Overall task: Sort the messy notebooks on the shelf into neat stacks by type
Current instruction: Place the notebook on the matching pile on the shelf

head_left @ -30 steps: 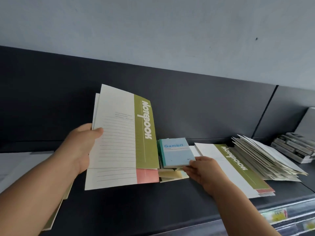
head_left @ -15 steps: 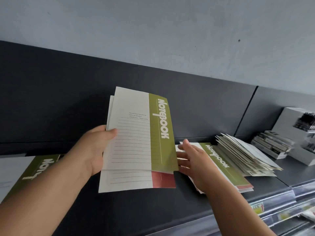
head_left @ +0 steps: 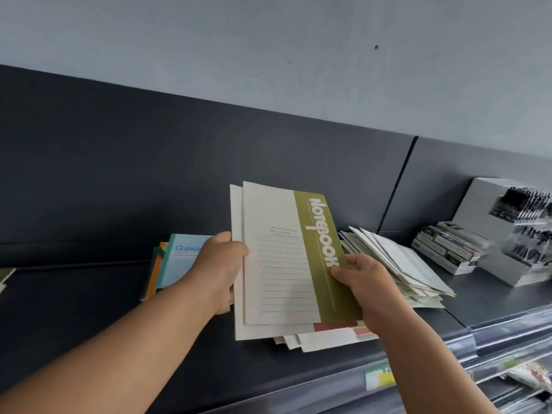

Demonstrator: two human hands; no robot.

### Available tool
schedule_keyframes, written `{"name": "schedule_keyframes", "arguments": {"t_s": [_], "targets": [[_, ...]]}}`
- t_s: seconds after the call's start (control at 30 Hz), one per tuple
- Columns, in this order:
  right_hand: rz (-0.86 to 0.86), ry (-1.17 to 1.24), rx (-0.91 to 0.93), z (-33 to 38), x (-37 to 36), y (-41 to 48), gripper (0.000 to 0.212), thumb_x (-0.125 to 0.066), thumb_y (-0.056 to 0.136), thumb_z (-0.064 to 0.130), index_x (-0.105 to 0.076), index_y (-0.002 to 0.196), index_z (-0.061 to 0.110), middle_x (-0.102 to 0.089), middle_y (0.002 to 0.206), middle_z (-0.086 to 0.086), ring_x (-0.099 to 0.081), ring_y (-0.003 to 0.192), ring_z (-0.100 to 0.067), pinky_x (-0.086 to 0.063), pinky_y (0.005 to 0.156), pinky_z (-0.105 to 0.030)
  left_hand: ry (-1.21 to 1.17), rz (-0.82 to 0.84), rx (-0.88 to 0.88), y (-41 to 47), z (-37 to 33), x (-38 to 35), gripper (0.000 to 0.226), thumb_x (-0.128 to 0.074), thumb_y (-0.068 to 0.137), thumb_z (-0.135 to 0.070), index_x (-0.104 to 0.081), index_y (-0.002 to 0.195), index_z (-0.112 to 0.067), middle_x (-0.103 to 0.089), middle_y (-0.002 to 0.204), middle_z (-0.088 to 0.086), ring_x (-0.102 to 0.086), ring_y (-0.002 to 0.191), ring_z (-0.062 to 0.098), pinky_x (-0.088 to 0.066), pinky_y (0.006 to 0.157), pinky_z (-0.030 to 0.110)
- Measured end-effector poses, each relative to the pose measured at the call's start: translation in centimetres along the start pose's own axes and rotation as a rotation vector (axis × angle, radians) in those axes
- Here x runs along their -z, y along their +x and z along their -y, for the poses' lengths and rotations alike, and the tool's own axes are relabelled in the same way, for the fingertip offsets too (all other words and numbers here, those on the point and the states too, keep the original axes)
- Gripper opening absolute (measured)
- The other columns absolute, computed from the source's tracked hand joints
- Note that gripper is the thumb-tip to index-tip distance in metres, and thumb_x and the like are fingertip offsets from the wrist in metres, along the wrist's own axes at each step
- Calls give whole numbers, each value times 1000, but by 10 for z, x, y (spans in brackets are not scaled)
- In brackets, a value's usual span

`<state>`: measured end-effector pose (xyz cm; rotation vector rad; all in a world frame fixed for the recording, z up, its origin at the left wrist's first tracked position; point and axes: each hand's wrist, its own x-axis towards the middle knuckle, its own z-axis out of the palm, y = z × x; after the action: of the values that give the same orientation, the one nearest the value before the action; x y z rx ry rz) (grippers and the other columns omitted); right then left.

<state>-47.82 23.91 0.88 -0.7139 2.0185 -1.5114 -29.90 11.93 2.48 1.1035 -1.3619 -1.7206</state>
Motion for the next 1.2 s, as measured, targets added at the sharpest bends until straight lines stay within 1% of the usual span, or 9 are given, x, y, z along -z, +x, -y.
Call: {"name": "schedule_keyframes", "arguments": {"t_s": [0.2,0.3,0.37,0.47,0.57,0.63,0.77,0.87,1.2], "targets": [[23,-199,21,-28,42,42,9,-64,92,19,-57,98,21,-70,92,3,-69,80,-17,-58,69,-36,245,-35,-33,13,26,-56,29,-43,92,4,-60,107,-14,-68,101,5,-63,92,23,-52,70,32],[33,-371,93,-40,50,57,19,-61,93,19,-51,109,24,-61,89,13,-63,79,-9,-51,63,-28,382,-101,-59,15,43,-71,34,-46,87,-4,-54,114,-23,-65,105,-1,-60,94,19,-51,72,32],[58,-550,152,-47,53,65,32,-57,94,19,-48,124,23,-57,93,13,-63,85,-11,-56,70,-34,495,-120,-54,12,51,-80,42,-48,83,-10,-49,120,-30,-62,104,-8,-58,94,15,-52,77,33],[128,-851,234,-57,55,71,32,-53,93,17,-47,124,22,-62,98,7,-63,91,-16,-56,78,-36,648,-105,-65,6,59,-95,46,-46,89,-7,-41,133,-18,-47,109,-10,-49,91,11,-44,70,23],[187,-998,269,-62,55,72,40,-55,93,21,-44,132,20,-59,123,-1,-58,109,-23,-52,88,-37,851,-147,-129,2,64,-104,47,-49,89,-12,-40,135,-14,-46,124,-2,-51,99,17,-48,80,29],[207,-1011,304,-63,54,70,47,-55,94,28,-39,138,21,-49,137,-1,-49,123,-27,-47,98,-42,972,-171,-178,3,67,-105,51,-53,89,-18,-39,138,-16,-44,136,-1,-46,117,18,-42,91,27],[236,-990,396,-58,51,65,55,-48,97,42,-33,146,24,-37,151,1,-35,138,-27,-36,110,-45,1151,-215,-227,-4,67,-106,63,-50,95,-32,-23,150,-21,-21,155,0,-14,144,18,-27,112,35],[249,-971,453,-53,51,63,56,-44,97,47,-32,147,24,-33,154,1,-30,142,-25,-31,113,-44,1233,-237,-241,-10,61,-107,65,-46,97,-37,-15,152,-23,-5,161,0,1,148,19,-15,118,36],[215,-919,595,-34,52,58,55,-41,97,50,-37,144,21,-36,152,1,-30,141,-22,-29,114,-41,1413,-357,-380,-17,33,-97,66,-39,97,-50,-13,153,-26,-2,162,1,5,148,23,-6,119,39]]}}
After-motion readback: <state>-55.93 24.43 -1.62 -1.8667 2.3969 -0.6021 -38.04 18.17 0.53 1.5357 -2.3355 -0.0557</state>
